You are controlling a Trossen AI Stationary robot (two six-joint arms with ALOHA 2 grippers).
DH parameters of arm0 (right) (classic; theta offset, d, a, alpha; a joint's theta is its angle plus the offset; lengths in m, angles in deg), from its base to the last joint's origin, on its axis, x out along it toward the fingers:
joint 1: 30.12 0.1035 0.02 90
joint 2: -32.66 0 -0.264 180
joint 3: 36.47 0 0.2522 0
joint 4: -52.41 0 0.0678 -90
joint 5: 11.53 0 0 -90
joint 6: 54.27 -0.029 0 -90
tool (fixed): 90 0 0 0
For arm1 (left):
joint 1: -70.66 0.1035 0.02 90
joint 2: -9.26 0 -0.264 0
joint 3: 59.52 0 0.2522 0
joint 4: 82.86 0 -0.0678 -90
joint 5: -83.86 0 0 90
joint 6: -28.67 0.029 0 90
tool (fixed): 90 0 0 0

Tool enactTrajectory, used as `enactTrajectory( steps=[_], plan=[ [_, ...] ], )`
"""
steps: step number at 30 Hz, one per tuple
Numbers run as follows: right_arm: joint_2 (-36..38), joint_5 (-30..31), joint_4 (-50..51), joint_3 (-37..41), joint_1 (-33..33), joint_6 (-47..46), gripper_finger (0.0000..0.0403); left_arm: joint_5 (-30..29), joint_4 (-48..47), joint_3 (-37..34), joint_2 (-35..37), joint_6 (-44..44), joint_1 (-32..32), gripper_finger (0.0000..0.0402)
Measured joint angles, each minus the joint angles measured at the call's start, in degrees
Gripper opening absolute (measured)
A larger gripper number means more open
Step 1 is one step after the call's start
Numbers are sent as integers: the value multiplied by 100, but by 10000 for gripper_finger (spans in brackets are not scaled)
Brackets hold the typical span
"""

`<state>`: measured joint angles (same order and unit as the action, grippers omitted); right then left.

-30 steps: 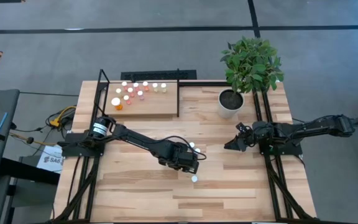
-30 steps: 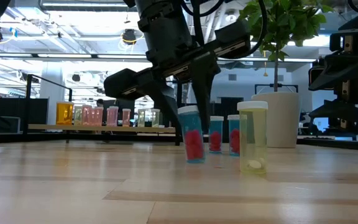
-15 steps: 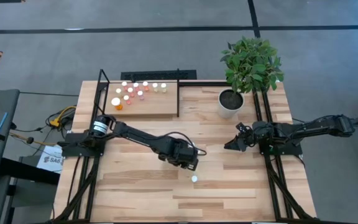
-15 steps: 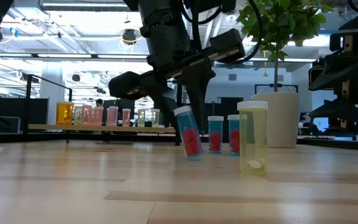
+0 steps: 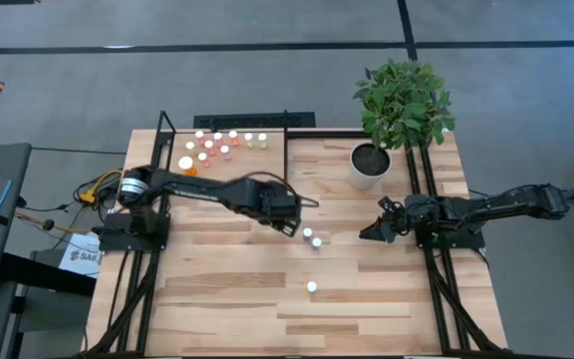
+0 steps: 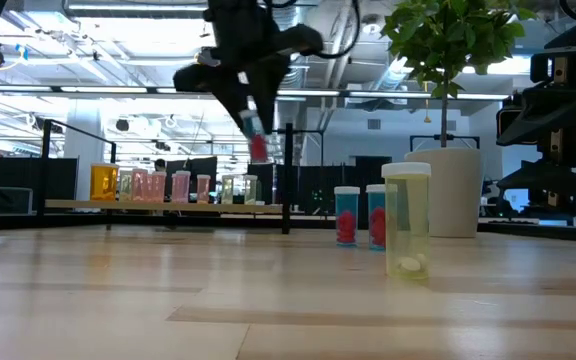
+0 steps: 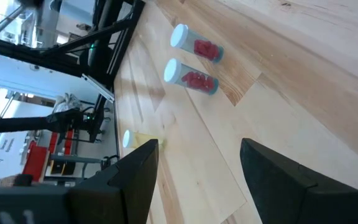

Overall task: Pick and place medicine bottles onto shelf by color
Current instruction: Put the blue pill bottle on the shelf

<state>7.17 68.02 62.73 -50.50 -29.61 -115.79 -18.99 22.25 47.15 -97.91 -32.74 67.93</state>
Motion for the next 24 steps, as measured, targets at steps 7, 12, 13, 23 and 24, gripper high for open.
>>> enactTrajectory(
  steps=[7,12,13,23,24],
  plan=[
    [1,1,0,2,-1,0,249,22,-392,-119,232,1241,780,106],
    [1,0,0,1,-1,0,249,721,-397,-387,232,1879,1669,106],
    [0,1,0,0,-1,0,249,768,-411,-413,232,1979,1833,106],
    [1,0,0,2,-1,0,249,757,-505,-422,229,2816,3142,106],
    [0,-1,0,2,-1,0,249,753,-510,-422,229,2805,3254,106]
  ],
)
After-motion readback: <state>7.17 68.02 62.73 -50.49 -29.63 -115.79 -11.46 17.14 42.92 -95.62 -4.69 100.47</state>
